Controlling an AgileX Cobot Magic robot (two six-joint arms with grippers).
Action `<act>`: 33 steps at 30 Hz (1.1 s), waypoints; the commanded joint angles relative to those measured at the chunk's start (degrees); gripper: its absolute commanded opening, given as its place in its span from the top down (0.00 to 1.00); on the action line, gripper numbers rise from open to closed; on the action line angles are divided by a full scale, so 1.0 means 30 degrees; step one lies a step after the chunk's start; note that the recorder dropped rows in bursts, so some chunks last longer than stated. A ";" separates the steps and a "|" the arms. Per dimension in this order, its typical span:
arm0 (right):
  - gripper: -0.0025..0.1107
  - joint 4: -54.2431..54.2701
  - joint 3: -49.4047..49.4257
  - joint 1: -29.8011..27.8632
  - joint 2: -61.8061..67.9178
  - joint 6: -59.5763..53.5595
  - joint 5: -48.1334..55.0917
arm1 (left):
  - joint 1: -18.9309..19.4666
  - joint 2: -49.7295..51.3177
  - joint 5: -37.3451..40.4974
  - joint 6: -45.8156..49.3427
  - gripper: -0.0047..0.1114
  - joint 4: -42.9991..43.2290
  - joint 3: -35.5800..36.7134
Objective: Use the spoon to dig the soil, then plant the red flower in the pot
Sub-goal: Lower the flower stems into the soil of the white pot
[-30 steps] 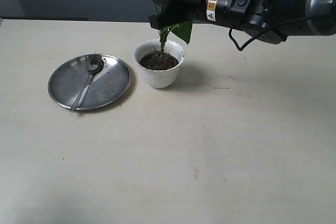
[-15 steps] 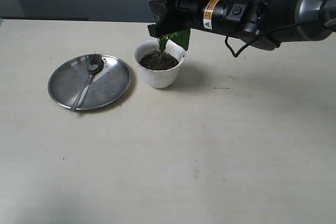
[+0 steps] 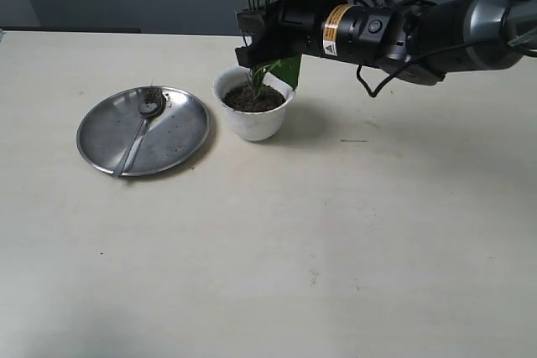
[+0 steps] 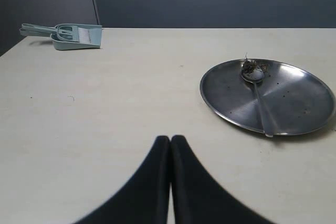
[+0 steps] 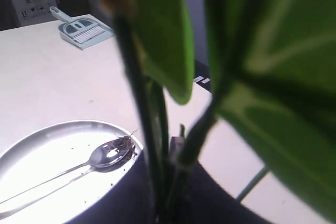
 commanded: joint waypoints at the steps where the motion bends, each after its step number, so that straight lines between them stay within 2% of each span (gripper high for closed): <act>1: 0.98 -0.0842 0.0085 -0.0032 0.0774 0.0711 0.0146 | -0.0097 -0.0092 -0.0178 0.0000 0.96 -0.0113 0.0093; 6: 0.98 0.0059 0.0085 -0.0032 0.1030 0.0527 -0.1687 | -0.0097 -0.0092 -0.0178 0.0000 0.96 -0.0113 0.0093; 16: 0.98 0.3894 0.1801 -0.0032 0.1030 -0.2895 -0.2745 | -0.0097 -0.0092 -0.0178 0.0000 0.96 -0.0113 0.0093; 33: 0.98 0.3828 0.2416 -0.0032 0.1889 -0.3254 -0.3541 | -0.0097 -0.0092 -0.0178 0.0100 0.96 0.0000 0.0093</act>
